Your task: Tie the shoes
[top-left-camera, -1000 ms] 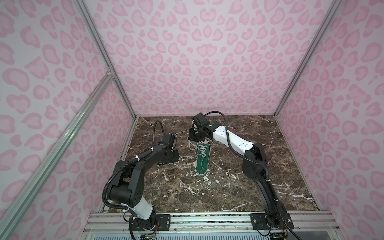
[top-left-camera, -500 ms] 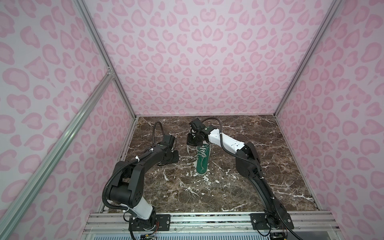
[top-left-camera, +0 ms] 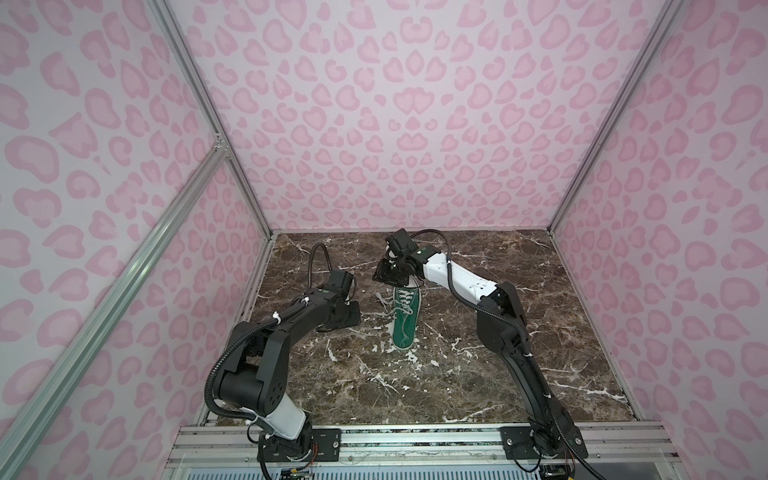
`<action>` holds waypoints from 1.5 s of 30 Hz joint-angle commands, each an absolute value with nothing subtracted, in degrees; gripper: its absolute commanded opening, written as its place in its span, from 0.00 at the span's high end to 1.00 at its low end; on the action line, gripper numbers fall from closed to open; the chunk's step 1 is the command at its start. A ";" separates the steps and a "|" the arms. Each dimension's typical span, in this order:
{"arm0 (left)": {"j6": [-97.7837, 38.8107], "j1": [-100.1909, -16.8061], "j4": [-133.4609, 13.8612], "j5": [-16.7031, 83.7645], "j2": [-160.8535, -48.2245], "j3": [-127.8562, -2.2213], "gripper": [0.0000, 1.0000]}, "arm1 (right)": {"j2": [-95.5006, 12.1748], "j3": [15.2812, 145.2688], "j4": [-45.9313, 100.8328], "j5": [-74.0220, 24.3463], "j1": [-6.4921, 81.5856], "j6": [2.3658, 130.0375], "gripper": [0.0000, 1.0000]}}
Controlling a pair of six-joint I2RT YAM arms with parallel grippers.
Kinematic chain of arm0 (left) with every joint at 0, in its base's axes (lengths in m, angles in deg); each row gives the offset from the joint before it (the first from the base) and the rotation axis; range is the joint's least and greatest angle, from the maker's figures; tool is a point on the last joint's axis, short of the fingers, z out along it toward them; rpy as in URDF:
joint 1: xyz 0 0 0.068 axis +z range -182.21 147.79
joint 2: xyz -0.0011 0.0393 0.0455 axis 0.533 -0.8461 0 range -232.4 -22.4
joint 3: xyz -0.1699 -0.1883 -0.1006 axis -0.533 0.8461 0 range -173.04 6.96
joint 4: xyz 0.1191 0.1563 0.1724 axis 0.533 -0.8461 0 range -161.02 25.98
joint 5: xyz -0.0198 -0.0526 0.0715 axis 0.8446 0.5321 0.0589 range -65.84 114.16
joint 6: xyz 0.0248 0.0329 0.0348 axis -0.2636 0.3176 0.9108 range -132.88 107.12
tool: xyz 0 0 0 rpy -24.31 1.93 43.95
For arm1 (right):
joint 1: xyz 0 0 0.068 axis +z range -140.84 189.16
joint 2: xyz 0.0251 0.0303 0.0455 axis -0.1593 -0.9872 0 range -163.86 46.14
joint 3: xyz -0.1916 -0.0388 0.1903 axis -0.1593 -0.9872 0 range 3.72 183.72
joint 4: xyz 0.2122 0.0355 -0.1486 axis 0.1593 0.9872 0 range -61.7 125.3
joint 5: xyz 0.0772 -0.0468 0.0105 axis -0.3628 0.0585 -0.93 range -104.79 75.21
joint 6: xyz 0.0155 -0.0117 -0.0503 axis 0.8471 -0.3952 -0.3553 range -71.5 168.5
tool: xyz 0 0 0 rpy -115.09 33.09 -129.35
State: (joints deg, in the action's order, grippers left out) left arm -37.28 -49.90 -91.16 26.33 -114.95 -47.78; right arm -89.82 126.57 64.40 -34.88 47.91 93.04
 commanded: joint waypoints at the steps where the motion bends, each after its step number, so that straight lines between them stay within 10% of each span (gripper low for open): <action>1: -38.10 -50.22 -90.35 27.14 -115.84 -48.82 0.58 | -85.45 121.27 61.86 -32.53 46.96 93.50 0.51; 29: -37.65 -55.63 -91.57 24.70 -127.56 -61.37 0.52 | -52.11 76.01 54.52 -30.13 34.00 90.35 0.49; 45: 2.39 -56.57 -81.61 39.00 -118.21 -53.38 0.57 | -50.14 73.54 54.53 -30.61 33.44 88.86 0.50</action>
State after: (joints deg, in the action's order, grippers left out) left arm -11.43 -56.77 -86.26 32.80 -120.59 -55.63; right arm -50.28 73.72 54.76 -30.86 33.46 89.80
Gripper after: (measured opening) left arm 0.429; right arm 0.504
